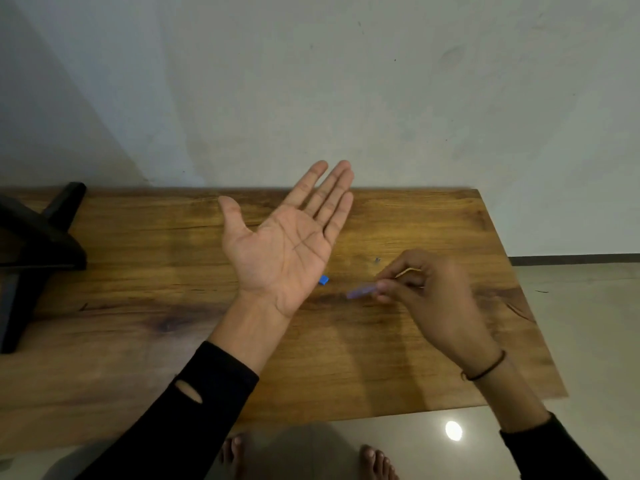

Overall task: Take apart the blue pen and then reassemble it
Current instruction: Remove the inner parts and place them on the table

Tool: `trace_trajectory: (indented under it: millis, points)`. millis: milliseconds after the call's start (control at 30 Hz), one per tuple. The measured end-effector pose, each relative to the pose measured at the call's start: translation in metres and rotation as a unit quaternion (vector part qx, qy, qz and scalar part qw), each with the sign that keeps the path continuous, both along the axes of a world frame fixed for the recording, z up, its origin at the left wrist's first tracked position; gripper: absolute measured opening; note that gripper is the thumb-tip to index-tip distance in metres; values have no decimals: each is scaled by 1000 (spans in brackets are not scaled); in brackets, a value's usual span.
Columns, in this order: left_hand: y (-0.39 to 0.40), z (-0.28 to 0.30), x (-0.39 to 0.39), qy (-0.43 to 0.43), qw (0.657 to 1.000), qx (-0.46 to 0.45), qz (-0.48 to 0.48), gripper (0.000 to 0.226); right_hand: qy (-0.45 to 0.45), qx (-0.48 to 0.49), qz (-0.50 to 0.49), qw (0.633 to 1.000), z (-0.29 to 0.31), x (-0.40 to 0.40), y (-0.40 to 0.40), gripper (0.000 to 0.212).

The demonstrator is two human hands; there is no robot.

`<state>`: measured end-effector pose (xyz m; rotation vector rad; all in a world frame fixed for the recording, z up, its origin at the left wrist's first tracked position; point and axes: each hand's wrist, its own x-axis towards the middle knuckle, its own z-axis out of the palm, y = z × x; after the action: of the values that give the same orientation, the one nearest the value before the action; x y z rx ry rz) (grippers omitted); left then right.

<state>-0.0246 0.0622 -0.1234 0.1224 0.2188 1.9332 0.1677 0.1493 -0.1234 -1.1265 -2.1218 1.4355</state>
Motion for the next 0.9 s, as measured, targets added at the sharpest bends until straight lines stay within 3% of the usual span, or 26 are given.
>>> trace_trajectory:
  millis: [100, 233, 533, 600, 733, 800, 900]
  points:
    - [0, 1, -2, 3, 1000, -3, 7, 127, -17, 63, -6, 998, -14, -13, -11, 13]
    - [-2, 1, -4, 10, 1000, -7, 3, 127, -95, 211, 65, 971, -22, -13, -14, 16]
    - [0, 2, 6, 1, 1000, -4, -27, 128, -156, 274, 139, 939, -22, -14, -16, 10]
    - [1, 1, 8, -1, 1000, -4, -30, 128, -132, 287, 128, 940, -16, -13, -12, 8]
    - [3, 1, 15, 2, 999, -18, -41, 127, 28, 360, 32, 932, 5, -13, -7, 5]
    - [5, -1, 21, 14, 998, -34, -50, 129, 71, 380, 36, 922, 14, -20, -12, 7]
    - [6, -1, 30, 38, 995, -62, -72, 130, 66, 399, 93, 910, 21, -31, -20, 10]
